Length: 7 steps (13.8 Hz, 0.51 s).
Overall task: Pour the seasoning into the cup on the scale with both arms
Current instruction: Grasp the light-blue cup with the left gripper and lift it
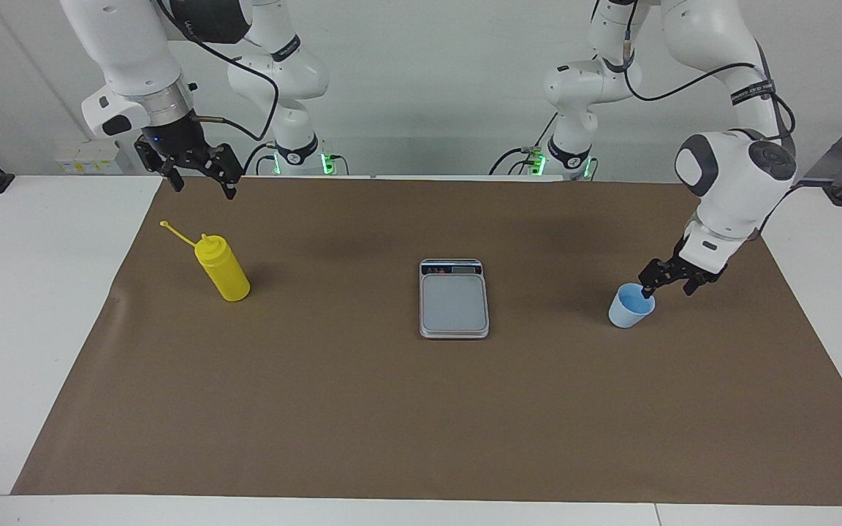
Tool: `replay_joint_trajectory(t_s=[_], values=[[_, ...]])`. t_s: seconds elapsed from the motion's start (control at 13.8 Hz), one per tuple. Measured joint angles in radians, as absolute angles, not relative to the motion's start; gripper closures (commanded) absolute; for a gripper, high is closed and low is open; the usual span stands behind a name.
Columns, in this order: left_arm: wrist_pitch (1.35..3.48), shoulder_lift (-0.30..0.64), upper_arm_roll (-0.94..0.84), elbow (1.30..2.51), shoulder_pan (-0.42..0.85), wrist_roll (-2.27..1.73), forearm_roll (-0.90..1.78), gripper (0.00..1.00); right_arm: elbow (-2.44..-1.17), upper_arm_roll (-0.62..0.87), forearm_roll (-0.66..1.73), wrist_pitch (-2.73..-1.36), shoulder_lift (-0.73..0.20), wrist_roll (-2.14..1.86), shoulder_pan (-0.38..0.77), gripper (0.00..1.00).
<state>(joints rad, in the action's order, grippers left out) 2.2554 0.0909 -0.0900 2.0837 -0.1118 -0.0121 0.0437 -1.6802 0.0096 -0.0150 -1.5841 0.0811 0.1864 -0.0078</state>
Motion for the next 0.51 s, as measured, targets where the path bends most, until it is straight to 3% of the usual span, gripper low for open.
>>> replay_joint_trajectory(t_s=[0.22,0.29,0.36,0.51], values=[[2.343,0.094,-0.094,2.152,-0.112,-0.027,0.044,0.00,-1.680,0.010,-0.015,-1.584,0.081,0.186,-0.008,0.00],[2.354,0.095,-0.094,2.168,-0.112,-0.029,0.044,0.09,-1.681,0.010,-0.015,-1.584,0.081,0.186,-0.008,0.00],[2.355,0.095,-0.094,2.174,-0.111,-0.031,0.044,0.44,-1.681,0.010,-0.015,-1.584,0.081,0.186,-0.008,0.00],[2.355,0.095,-0.096,2.176,-0.111,-0.046,0.044,0.88,-1.681,0.009,-0.015,-1.584,0.081,0.177,-0.008,0.00]])
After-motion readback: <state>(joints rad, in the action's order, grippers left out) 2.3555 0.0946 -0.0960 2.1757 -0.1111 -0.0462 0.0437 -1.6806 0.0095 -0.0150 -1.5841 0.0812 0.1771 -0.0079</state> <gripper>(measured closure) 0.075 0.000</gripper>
